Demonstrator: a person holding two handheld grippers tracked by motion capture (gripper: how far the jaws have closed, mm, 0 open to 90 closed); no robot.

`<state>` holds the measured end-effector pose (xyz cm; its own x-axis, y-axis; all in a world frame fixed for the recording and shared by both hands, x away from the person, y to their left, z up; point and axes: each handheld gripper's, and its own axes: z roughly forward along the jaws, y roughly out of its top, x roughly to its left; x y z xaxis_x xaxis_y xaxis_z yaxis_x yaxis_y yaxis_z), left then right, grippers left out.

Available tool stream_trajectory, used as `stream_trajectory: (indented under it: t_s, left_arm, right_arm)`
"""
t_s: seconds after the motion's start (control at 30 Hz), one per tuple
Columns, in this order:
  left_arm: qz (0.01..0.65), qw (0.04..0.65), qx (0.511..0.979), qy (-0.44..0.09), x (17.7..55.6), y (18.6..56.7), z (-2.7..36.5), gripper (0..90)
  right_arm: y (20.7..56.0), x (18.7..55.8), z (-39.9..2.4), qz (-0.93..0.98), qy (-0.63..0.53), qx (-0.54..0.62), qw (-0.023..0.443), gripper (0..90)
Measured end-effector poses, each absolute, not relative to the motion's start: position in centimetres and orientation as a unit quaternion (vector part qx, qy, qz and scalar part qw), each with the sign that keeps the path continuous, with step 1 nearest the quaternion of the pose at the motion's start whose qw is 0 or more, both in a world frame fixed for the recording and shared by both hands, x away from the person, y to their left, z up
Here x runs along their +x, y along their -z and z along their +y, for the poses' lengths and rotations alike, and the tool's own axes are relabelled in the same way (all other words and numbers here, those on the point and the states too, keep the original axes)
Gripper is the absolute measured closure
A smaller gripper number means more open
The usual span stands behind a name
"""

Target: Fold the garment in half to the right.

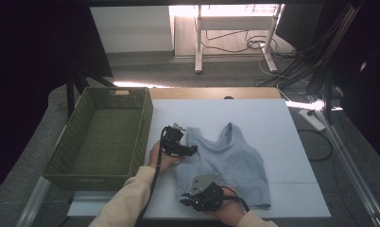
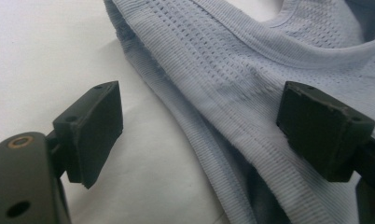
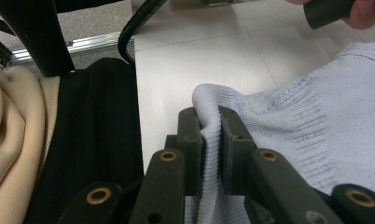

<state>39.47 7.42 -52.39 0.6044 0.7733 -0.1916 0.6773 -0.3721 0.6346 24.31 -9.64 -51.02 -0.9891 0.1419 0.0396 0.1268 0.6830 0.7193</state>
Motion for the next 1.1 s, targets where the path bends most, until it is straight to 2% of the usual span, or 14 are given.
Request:
stream_trajectory:
  t_s: [0.6, 0.83, 1.1]
  left_arm:
    - [0.434, 0.338, 0.833, -0.061, 39.7, 53.2, 6.7, 17.8]
    - [0.423, 0.331, 0.841, -0.072, 39.6, 53.1, 6.4, 27.6]
    - [0.416, 0.313, 0.849, -0.086, 39.4, 52.9, 5.6, 32.5]
  right_arm:
    - [50.9, 24.3, -9.7, 0.919, -0.389, 0.068, 0.013, 80.4]
    - [50.9, 24.3, -9.6, 0.920, -0.385, 0.067, 0.015, 80.4]
    - [51.0, 24.4, -9.6, 0.920, -0.386, 0.066, 0.013, 80.4]
